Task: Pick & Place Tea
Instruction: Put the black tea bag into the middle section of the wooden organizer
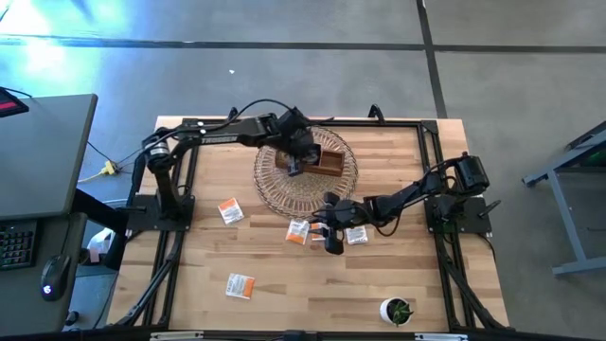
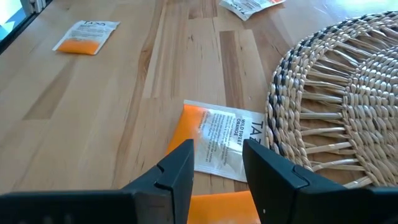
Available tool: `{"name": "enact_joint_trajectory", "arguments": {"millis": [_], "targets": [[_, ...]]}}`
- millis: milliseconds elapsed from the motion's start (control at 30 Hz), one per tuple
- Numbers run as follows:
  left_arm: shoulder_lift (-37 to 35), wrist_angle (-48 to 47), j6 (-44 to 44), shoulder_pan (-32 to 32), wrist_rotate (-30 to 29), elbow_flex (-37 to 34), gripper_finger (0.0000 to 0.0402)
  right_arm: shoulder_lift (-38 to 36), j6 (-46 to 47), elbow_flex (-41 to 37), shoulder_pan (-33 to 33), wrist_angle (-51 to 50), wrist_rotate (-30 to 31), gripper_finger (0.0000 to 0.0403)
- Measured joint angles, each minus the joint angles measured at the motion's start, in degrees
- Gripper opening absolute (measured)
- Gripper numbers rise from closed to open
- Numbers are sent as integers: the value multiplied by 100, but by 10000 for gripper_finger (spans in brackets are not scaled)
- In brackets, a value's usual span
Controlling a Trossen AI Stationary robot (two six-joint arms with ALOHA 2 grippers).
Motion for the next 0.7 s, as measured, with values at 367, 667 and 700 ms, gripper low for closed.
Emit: {"name": "enact_joint_trajectory", "arguments": {"millis": [367, 667, 700], "targets": [[9, -63, 291, 7, -870, 41, 4, 0, -2, 0, 0, 0, 2, 134], [9, -195, 478, -3, -851, 39, 68, 0, -2, 0, 0, 0, 2, 133], [9, -171, 476, -4, -850, 39, 79, 0, -2, 0, 0, 0, 2, 133]]}}
